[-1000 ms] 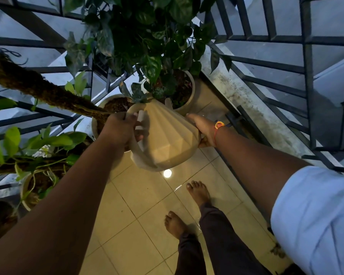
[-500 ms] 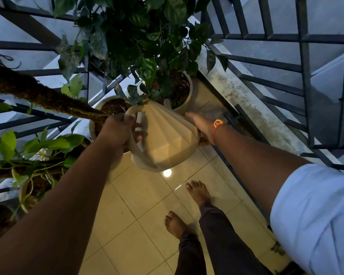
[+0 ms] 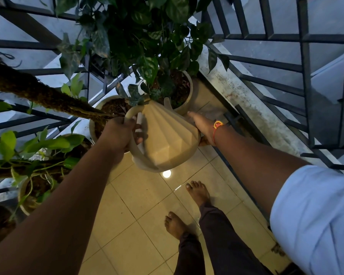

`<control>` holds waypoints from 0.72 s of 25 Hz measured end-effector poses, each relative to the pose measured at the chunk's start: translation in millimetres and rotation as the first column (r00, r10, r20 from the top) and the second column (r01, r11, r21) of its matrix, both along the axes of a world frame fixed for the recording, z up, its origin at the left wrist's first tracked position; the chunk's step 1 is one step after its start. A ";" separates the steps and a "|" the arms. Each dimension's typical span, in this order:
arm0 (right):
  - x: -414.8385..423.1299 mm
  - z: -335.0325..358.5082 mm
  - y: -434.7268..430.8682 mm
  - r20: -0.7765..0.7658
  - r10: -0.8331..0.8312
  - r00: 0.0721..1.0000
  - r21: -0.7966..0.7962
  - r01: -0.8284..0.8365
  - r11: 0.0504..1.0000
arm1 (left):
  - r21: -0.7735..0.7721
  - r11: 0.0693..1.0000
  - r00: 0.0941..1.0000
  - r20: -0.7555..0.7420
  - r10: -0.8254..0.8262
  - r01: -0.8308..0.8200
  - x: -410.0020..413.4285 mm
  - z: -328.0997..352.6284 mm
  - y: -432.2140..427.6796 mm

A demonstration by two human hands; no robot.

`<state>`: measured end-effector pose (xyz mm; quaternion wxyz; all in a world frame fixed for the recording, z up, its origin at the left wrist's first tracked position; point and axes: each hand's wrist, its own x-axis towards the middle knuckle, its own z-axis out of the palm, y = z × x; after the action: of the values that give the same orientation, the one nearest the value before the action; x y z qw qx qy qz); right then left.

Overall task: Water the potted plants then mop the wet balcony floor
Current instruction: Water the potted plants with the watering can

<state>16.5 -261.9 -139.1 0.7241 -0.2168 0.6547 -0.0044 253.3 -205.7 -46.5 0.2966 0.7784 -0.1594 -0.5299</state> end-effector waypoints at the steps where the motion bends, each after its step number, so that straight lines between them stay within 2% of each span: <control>1: 1.3 -1.6 1.5 0.002 -0.020 1.000 0.006 0.020 1.000 | -0.006 1.000 1.000 -0.008 -0.008 0.008 -0.4 -0.5 4.0; 9: 17.0 -19.1 20.4 0.022 -0.079 0.997 -0.018 0.079 0.997 | 0.014 0.999 0.999 -0.028 -0.046 0.046 -3.5 -13.1 64.4; 12: 29.2 -26.9 28.6 -0.004 -0.106 0.994 -0.081 0.105 0.991 | -0.010 1.000 0.999 -0.043 0.016 -0.017 -2.2 -19.8 87.5; 18: 54.7 -28.7 55.0 0.021 -0.046 0.999 -0.107 0.048 0.993 | -0.073 0.997 0.999 -0.034 0.033 -0.036 12.7 -23.6 131.9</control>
<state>71.2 -206.9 -167.9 0.7172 -0.2402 0.6515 -0.0586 265.9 -73.7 -70.1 0.3368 0.7607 -0.1604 -0.5312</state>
